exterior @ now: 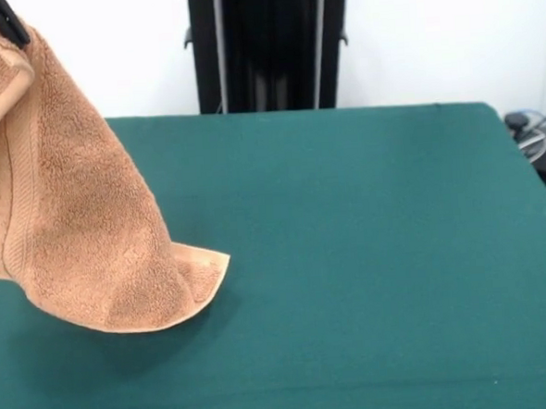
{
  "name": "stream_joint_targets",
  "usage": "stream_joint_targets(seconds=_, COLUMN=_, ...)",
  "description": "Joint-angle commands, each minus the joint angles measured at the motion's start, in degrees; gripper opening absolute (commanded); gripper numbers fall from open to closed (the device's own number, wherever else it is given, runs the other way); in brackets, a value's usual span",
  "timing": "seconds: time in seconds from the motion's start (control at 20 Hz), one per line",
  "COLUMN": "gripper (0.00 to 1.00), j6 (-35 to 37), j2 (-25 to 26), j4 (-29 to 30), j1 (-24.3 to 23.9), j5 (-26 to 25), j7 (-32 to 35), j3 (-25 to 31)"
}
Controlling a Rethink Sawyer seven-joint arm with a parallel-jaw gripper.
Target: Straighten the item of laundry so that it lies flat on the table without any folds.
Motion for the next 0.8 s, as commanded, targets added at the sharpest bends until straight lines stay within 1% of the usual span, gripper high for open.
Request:
stream_joint_targets(seconds=0.05, gripper=0.00, j6=-3.5, j2=-4.6, j4=10.7, j1=2.8, j5=-0.9, j7=-4.7, j3=0.6)
stream_joint_targets(seconds=0.35, gripper=0.00, j6=-6.2, j2=-6.4, j4=14.0, j1=2.9, j5=-0.7, j7=-3.4, j3=0.3)
stream_joint_targets(seconds=0.65, gripper=0.00, j6=-7.3, j2=-6.4, j4=14.7, j1=3.1, j5=-0.9, j7=-2.7, j3=0.6)
stream_joint_targets(seconds=0.8, gripper=0.00, j6=-9.2, j2=-7.1, j4=16.8, j1=3.1, j5=-0.5, j7=-1.8, j3=0.2)
